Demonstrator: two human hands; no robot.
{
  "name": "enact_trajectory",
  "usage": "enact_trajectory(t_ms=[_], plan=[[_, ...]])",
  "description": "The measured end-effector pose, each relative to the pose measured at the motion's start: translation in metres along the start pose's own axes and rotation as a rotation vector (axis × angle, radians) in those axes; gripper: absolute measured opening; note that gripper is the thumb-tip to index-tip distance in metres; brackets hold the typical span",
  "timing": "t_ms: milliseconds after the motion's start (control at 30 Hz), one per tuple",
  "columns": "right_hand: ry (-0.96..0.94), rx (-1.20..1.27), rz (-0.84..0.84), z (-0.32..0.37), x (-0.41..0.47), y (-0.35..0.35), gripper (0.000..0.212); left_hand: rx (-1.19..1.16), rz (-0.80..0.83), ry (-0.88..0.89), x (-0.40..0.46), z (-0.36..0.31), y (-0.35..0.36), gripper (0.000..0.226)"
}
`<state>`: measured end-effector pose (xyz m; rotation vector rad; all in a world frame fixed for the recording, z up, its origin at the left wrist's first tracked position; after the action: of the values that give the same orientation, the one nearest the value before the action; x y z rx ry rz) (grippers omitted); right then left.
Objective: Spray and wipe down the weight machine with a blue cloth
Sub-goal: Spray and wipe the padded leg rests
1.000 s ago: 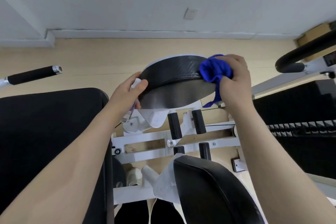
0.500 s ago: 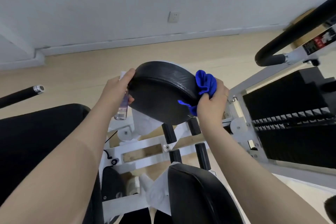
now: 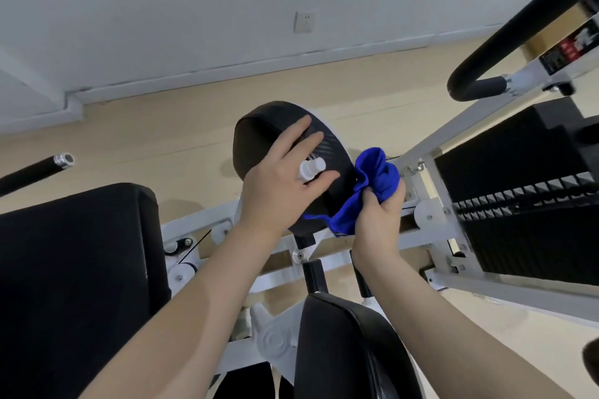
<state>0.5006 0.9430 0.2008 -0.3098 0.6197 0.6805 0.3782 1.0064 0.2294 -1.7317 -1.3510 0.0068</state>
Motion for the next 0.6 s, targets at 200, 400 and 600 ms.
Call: enact_trajectory(t_ms=[200, 400, 600], plan=[[0.911, 0.063, 0.175, -0.051, 0.011, 0.002, 0.034, 0.034, 0.021, -0.026, -0.011, -0.012, 0.004, 0.046], [0.848, 0.135, 0.252, -0.019, 0.017, -0.031, 0.032, 0.009, -0.004, -0.030, -0.013, -0.012, 0.006, 0.046], [0.881, 0.075, 0.292, -0.028, 0.036, -0.010, 0.032, 0.050, -0.075, -0.054, -0.011, -0.013, 0.012, 0.047]])
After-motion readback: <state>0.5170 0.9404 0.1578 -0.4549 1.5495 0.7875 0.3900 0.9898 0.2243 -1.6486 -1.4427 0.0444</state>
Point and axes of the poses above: each hand's wrist, its own x-axis towards the middle knuckle, its own y-axis out of the palm, z = x × y, the point moved 1 cm from there along x, towards the middle knuckle, and after that the axes turned 14 degrees about y, right-handed, at the moved point
